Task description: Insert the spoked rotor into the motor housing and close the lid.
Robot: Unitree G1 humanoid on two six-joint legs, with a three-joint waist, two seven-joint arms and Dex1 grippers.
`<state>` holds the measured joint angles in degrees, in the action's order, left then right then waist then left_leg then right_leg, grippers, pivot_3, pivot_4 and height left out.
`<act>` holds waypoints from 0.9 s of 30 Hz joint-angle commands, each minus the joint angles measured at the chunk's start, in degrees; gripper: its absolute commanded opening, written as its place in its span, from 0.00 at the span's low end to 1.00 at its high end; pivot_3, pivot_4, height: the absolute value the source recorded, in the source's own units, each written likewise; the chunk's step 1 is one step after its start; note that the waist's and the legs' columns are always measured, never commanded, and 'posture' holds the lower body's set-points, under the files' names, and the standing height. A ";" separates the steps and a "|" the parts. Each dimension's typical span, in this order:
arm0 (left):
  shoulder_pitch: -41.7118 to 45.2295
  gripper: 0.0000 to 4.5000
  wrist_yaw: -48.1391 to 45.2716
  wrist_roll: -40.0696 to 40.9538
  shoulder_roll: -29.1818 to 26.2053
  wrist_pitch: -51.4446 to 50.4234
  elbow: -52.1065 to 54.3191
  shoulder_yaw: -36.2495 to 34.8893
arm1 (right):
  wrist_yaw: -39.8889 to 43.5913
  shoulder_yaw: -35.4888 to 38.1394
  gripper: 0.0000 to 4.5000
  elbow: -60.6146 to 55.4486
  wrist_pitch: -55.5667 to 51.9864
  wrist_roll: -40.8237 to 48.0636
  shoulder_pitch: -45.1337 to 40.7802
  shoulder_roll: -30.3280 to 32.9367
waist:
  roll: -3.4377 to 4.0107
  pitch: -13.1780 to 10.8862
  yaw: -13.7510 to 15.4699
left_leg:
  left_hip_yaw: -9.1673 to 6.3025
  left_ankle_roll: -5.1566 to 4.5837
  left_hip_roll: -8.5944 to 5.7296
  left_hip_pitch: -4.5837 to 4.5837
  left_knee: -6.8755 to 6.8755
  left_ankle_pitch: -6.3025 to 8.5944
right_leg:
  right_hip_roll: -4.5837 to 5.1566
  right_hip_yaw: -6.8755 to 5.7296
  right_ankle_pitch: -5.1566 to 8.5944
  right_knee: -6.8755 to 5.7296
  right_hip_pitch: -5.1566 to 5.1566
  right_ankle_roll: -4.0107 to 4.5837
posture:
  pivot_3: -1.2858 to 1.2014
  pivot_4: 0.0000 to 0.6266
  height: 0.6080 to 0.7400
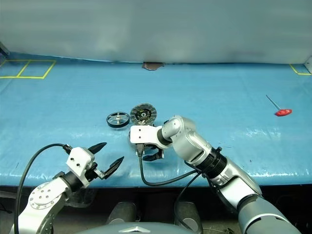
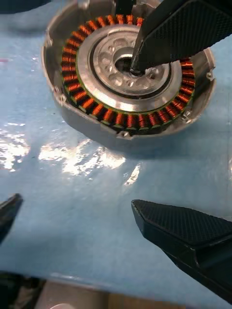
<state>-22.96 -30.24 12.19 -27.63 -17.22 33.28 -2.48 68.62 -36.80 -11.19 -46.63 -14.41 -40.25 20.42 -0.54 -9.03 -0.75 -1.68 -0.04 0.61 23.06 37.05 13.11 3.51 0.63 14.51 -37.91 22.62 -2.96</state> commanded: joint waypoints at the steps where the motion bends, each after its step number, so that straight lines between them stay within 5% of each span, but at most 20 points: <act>1: 0.81 1.00 -0.78 0.66 -0.46 -0.28 0.75 0.31 | -1.32 6.29 1.00 -8.20 -4.22 3.64 -2.07 0.69 | 0.00 0.00 -0.04 | 0.00 0.00 -0.01 0.04 0.00 0.00 | 0.00 -0.01 0.00 0.00 0.04 0.00 | 0.52 0.24 1.00; 7: 2.90 1.00 -1.35 0.75 -0.59 -1.28 0.63 1.01 | -9.55 15.25 1.00 -15.10 -11.04 6.66 -2.18 -0.52 | -0.01 -0.01 -0.26 | 0.00 0.00 0.00 0.14 -0.04 0.00 | -0.03 -0.03 0.00 -0.01 0.11 0.00 | 0.52 0.24 1.00; 12: 3.21 1.00 -1.37 0.75 -0.60 -1.59 1.35 1.02 | -17.89 24.45 1.00 -21.08 -10.18 7.40 8.50 2.93 | -0.11 0.05 0.30 | -0.11 -0.05 -0.08 0.51 0.01 0.03 | -0.01 -0.09 -0.17 0.12 0.20 -0.30 | 0.52 0.24 1.00; 14: 3.11 1.00 -1.28 0.71 -0.64 -1.76 1.68 1.02 | -22.53 28.31 1.00 -22.83 -9.85 7.84 13.52 1.32 | -0.08 0.04 0.12 | -0.05 -0.11 -0.10 0.64 0.00 0.07 | 0.02 -0.02 -0.19 0.16 0.19 -0.34 | 0.52 0.24 1.00; 17: 2.70 1.00 -1.23 1.07 -0.67 -2.21 2.43 0.75 | -35.65 35.13 1.00 -24.95 -11.67 6.49 25.02 -9.55 | -0.09 0.05 -0.27 | -0.01 -0.09 -0.02 0.63 -0.06 0.08 | -0.06 -0.01 -0.20 0.10 0.26 -0.35 | 0.52 0.24 1.00; 20: 2.74 1.00 -1.57 1.44 -1.14 -3.32 2.76 0.73 | -43.93 36.09 1.00 -25.17 -8.00 5.90 32.97 -16.27 | 0.02 -0.02 -0.45 | -0.02 -0.07 0.06 0.60 -0.14 0.07 | -0.15 -0.02 -0.14 0.01 0.31 -0.28 | 0.52 0.24 1.00; 27: 5.51 1.00 -2.65 1.63 -1.87 -5.01 2.31 1.62 | -51.90 30.87 1.00 -18.07 5.42 5.51 39.53 -17.76 | 0.03 -0.03 -0.93 | 0.18 -0.06 0.13 0.42 0.07 -0.03 | -0.08 0.05 0.13 0.05 0.33 -0.41 | 0.52 0.24 1.00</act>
<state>-18.23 -32.59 13.05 -29.20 -22.17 33.88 -0.99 18.28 -5.07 -29.73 -44.85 -8.79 -0.75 2.77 -0.51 -9.06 -1.68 -1.50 -0.12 0.84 23.45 37.12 13.07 3.44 0.68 14.64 -37.87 22.98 -3.38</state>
